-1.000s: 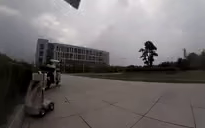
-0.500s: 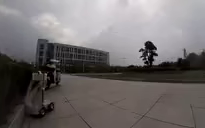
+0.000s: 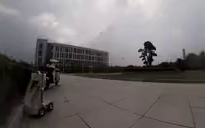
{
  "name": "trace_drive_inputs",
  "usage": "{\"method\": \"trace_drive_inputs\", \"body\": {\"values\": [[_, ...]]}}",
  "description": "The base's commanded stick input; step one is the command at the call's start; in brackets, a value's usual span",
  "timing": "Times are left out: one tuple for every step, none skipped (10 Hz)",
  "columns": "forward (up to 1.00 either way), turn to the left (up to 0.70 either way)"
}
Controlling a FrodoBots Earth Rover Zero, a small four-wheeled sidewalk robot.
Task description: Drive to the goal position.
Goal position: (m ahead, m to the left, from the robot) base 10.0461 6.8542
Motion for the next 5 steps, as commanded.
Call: {"method": "trace_drive_inputs", "body": {"values": [[0.0, 0.0], [0.0, 0.0], [0.0, 0.0], [0.12, 0.0], [0.47, 0.0]]}}
